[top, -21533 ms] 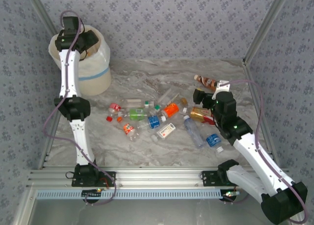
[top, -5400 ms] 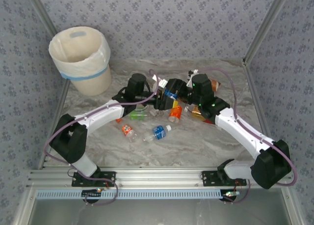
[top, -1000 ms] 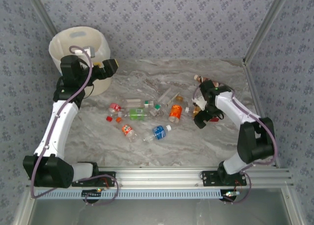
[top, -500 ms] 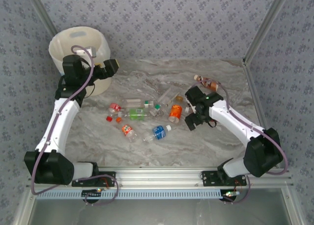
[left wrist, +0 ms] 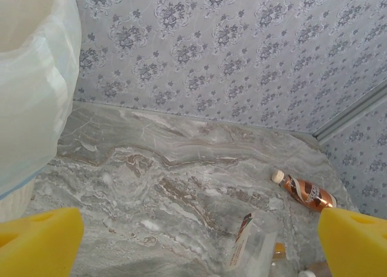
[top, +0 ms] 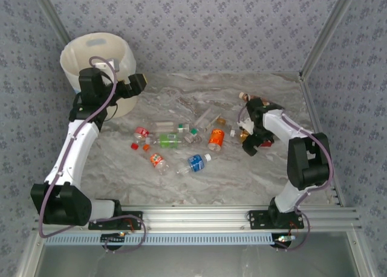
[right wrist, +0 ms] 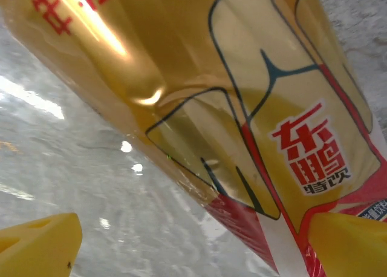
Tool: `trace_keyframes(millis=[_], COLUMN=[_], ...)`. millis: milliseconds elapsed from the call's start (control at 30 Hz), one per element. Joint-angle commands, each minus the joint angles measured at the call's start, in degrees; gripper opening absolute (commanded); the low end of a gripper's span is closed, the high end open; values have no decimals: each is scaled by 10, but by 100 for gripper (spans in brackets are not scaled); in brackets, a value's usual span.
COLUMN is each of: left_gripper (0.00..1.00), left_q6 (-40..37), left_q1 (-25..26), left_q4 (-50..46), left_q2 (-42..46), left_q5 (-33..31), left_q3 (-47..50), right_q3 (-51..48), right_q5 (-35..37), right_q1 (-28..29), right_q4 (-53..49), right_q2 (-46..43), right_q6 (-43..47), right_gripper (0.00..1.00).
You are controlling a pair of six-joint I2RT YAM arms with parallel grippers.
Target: Put the plastic bottles in the bin
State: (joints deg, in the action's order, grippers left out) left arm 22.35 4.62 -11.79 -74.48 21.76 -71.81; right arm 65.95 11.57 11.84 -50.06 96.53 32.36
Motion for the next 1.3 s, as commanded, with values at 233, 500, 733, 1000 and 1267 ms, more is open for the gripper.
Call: trace_keyframes(millis=[233, 500, 733, 1000, 1267], left_gripper=[99, 99, 99, 100, 99], left_q6=[-8, -6, -4, -4, -6], left_q1=[1, 1, 1, 0, 1], left_q4=[-1, 0, 3, 5, 2], left_q2=[-13, -17, -14, -15, -20], left_q5=[3, 12, 17, 15, 20], left_q3=[-12, -13, -12, -12, -18], right_q3=[-5, -61, -71, 19, -24], right_q5=[-38, -63, -59, -205, -104], right_q1=[-5, 6, -1, 52, 60], right_q4=[52, 91, 112, -84, 30], right_q2=[138, 100, 55, -20, -99], right_q6=[112, 77, 71, 61, 17], right_gripper=[96, 88, 81, 85, 88])
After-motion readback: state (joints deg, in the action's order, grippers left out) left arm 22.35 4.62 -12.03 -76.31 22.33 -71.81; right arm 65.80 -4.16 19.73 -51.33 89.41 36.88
